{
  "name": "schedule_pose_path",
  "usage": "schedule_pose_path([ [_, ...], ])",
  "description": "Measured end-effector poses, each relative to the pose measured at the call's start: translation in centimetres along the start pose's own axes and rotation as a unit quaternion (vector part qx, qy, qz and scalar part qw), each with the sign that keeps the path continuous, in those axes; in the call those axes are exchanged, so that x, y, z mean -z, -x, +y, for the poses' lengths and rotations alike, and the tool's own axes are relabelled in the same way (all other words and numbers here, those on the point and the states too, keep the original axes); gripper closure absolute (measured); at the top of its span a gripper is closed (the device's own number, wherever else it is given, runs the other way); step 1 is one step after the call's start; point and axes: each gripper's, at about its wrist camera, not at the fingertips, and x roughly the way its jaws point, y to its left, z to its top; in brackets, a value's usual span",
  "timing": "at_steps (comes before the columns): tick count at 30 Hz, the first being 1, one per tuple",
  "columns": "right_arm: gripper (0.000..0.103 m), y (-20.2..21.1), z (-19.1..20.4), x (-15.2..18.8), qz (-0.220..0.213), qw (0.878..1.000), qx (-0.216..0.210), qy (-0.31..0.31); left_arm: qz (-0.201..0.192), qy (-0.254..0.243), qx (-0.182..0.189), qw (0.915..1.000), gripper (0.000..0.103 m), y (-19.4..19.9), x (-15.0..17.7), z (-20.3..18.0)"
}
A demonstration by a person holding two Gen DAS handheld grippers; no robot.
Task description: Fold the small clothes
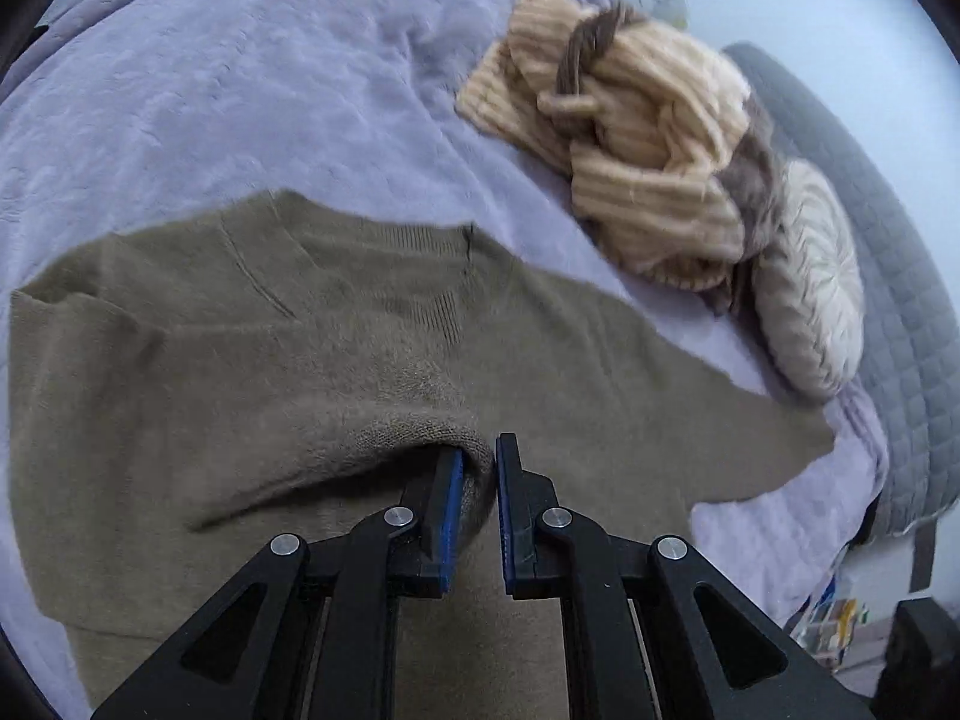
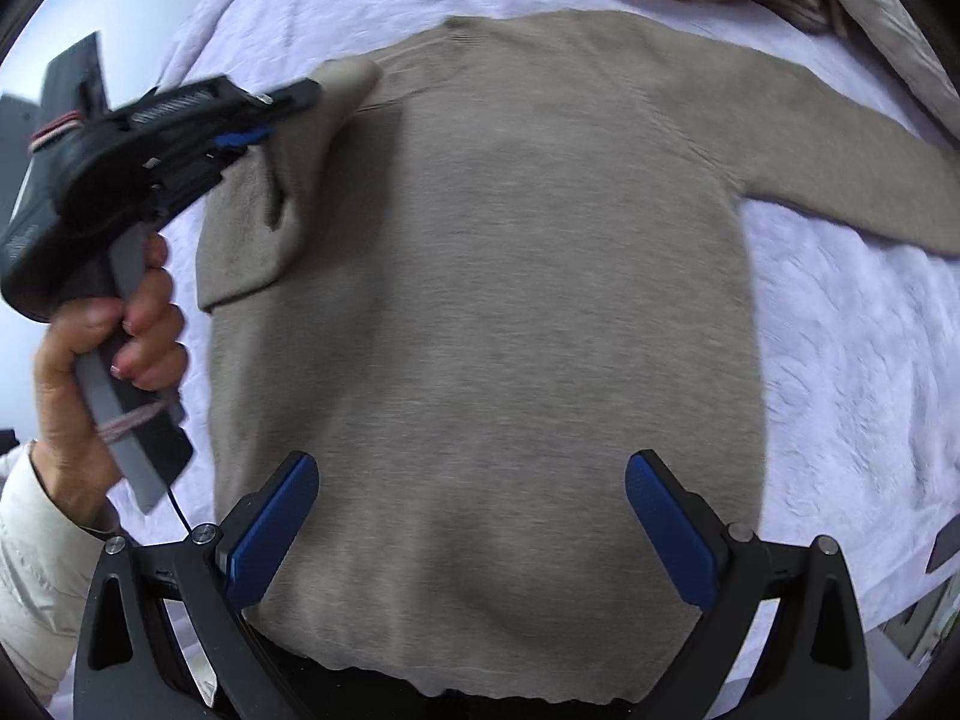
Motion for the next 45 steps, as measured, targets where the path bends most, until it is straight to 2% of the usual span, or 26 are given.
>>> schedule_pose_path([
  [3,0.001,-0.2,-2.3,-0.2,0.005,1.0,0.001,-0.023,0.034,-0.014,-0.038,0.9986,0.093,-2.0,1.8,-0.8],
  [5,0.001,-0.2,-3.4,-0.6,0.006,0.999,-0.003,-0.034,0.042,-0.016,-0.047,0.9979,0.093,-1.5,2.4,-0.9],
  [10,0.001,0.3,-4.1,-2.9,-0.009,0.999,-0.019,-0.032,0.007,-0.023,-0.068,0.9974,0.092,4.6,3.8,-0.1],
  [11,0.001,0.3,-3.8,-3.5,-0.014,0.999,-0.022,-0.023,0.0,-0.019,-0.078,0.9968,0.082,5.8,4.0,0.4],
  [12,0.0,0.4,-2.9,-4.6,-0.019,1.0,-0.021,-0.002,-0.01,-0.014,-0.096,0.9953,0.052,6.8,4.0,1.1],
  [13,0.0,0.4,-1.9,-5.5,-0.026,0.999,-0.016,0.021,-0.024,-0.009,-0.115,0.993,0.036,7.9,4.2,2.0],
  [14,0.0,0.4,-1.3,-5.8,-0.033,0.999,-0.01,0.04,-0.044,-0.005,-0.139,0.9893,0.027,9.1,4.5,2.8],
  [15,0.0,0.3,0.1,-6.7,-0.043,0.996,0.0,0.073,-0.059,-0.002,-0.163,0.9849,0.027,10.1,4.8,3.9],
  [17,0.0,-0.4,3.0,-8.3,-0.053,0.989,0.025,0.139,-0.05,0.02,-0.19,0.9803,0.027,10.7,5.1,6.5],
  [21,0.001,-3.1,8.9,-10.1,-0.085,0.953,0.11,0.268,-0.026,0.09,-0.216,0.9718,0.027,10.3,5.2,11.4],
  [23,0.002,-5.1,11.5,-10.5,-0.104,0.926,0.157,0.327,-0.03,0.103,-0.226,0.9681,0.027,10.3,5.3,12.5],
  [25,0.012,-6.9,13.4,-10.5,-0.118,0.898,0.194,0.377,-0.033,0.106,-0.234,0.9657,0.027,10.1,5.2,13.2],
  [27,0.038,-9.1,14.7,-10.6,-0.121,0.87,0.231,0.418,-0.027,0.108,-0.24,0.9645,0.027,9.7,5.2,13.7],
  [28,0.044,-10.3,15.2,-10.9,-0.116,0.858,0.249,0.434,-0.022,0.107,-0.243,0.9639,0.027,9.3,5.2,13.7],
  [29,0.067,-11.7,15.4,-11.1,-0.105,0.842,0.274,0.453,-0.017,0.106,-0.247,0.9631,0.027,8.9,5.3,13.6],
  [30,0.089,-12.2,15.5,-11.4,-0.102,0.837,0.281,0.459,-0.011,0.101,-0.252,0.9623,0.027,8.5,5.6,13.5],
  [31,0.09,-11.9,15.1,-12.0,-0.105,0.842,0.277,0.451,-0.01,0.094,-0.257,0.9618,0.027,8.3,5.9,13.3],
  [32,0.09,-10.9,14.4,-12.4,-0.114,0.854,0.262,0.435,-0.011,0.089,-0.26,0.9614,0.027,8.2,6.0,13.0],
  [34,0.09,-7.4,12.1,-14.4,-0.154,0.906,0.188,0.347,-0.006,0.078,-0.267,0.9606,0.027,8.1,6.7,12.9],
  [36,0.09,-4.5,7.9,-16.2,-0.173,0.952,0.092,0.236,0.005,0.08,-0.269,0.9598,0.027,7.7,7.2,13.2],
  [39,0.09,-4.7,0.9,-17.8,-0.143,0.986,0.027,0.082,0.018,0.093,-0.277,0.9562,0.027,7.0,7.9,13.8],
  [40,0.088,-5.7,-2.1,-17.9,-0.118,0.993,-0.001,0.017,0.018,0.098,-0.275,0.9561,0.027,7.0,7.9,14.0],
  [41,0.085,-6.6,-4.3,-17.9,-0.097,0.994,-0.031,-0.029,0.016,0.105,-0.274,0.9559,0.027,7.0,7.8,14.1],
  [42,0.081,-7.7,-7.0,-17.5,-0.072,0.991,-0.074,-0.086,0.014,0.11,-0.272,0.9559,0.027,7.0,7.7,14.2],
  [43,0.078,-8.2,-8.4,-17.2,-0.065,0.986,-0.109,-0.113,0.011,0.113,-0.27,0.9561,0.027,7.0,7.4,14.2],
  [45,0.058,-8.2,-9.7,-16.8,-0.069,0.977,-0.153,-0.134,0.012,0.112,-0.273,0.9555,0.027,6.6,7.0,14.3],
])
